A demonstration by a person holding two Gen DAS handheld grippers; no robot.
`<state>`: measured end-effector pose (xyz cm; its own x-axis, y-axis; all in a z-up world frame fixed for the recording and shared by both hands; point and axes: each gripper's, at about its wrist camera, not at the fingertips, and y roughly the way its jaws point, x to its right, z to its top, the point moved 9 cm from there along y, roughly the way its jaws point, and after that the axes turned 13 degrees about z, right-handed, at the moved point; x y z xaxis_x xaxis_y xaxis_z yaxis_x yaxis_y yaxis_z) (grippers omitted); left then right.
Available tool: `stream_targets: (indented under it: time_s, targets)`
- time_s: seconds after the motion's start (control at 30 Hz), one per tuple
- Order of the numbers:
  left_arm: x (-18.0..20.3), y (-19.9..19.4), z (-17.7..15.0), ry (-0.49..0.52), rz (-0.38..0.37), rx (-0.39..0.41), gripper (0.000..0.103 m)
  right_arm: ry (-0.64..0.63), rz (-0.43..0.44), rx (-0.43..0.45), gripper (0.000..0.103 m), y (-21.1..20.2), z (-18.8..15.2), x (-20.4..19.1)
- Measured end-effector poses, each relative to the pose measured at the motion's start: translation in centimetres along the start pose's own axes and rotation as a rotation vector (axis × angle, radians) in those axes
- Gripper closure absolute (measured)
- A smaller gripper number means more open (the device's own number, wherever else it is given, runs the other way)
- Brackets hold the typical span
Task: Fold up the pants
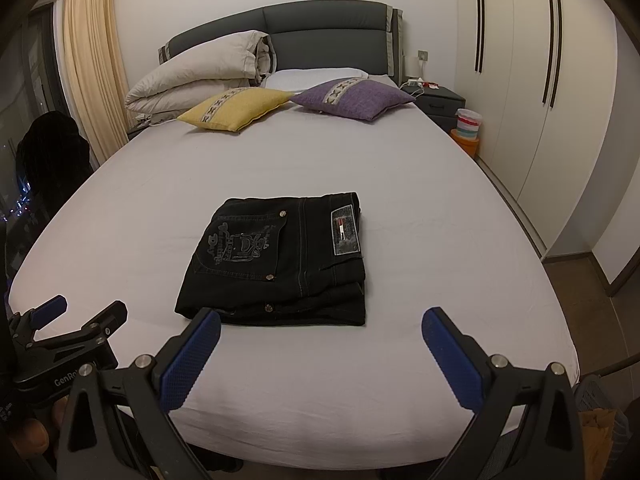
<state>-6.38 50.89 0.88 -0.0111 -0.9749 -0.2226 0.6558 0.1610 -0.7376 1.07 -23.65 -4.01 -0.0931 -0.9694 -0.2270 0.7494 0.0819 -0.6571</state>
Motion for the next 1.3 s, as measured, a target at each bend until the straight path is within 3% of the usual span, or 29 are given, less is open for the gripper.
stream_targets:
  time_s: [1.3]
  targets:
    - [0.18,0.00,-0.32,0.009,-0.010,-0.009,0.000,-0.003,0.000,-0.006,0.000,0.02,-0.49,-0.03]
